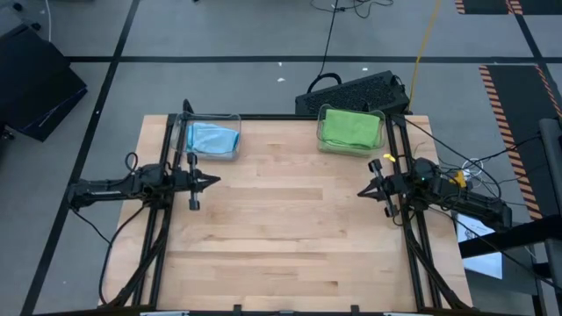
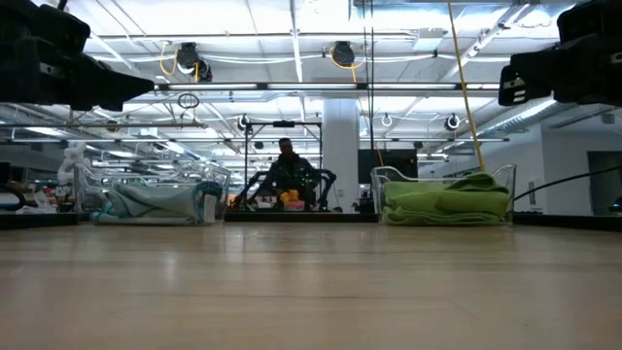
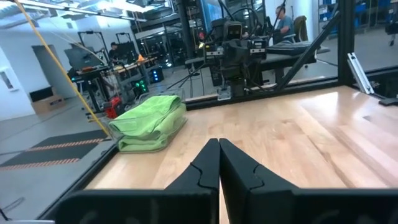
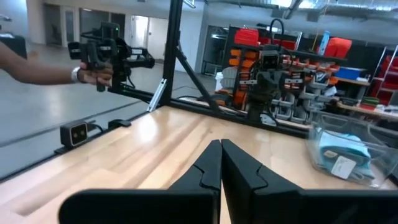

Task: Sort microfiber towel by color & place in baskets
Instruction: Return to Home Position

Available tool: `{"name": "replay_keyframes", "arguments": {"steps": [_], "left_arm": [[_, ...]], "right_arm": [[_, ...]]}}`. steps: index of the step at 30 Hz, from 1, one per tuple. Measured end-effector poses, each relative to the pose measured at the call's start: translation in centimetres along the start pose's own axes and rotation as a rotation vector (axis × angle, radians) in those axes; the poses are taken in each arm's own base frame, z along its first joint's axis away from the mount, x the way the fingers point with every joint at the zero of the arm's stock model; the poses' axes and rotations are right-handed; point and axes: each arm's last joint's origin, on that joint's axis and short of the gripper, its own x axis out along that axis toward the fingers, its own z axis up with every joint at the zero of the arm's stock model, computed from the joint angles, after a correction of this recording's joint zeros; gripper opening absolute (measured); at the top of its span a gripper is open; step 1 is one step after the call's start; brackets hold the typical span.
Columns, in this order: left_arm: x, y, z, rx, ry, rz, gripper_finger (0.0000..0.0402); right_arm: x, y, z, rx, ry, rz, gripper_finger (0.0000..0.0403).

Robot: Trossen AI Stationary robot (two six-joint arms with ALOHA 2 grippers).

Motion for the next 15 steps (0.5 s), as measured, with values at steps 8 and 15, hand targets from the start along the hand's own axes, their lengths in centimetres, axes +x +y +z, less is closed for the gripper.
{"name": "replay_keyframes", "arguments": {"steps": [8, 15], "left_arm": [[0.0, 0.0, -0.01, -0.012, 0.002, 0.0, 0.0006], [0.0, 0.0, -0.02, -0.007, 0.002, 0.0, 0.0004]], "right_arm": [[0.3, 0.25, 0.02, 0.037, 0.005, -0.063, 0.0], [0.64, 0.88, 0.06, 0.054, 0.003, -0.038, 0.0]]}}
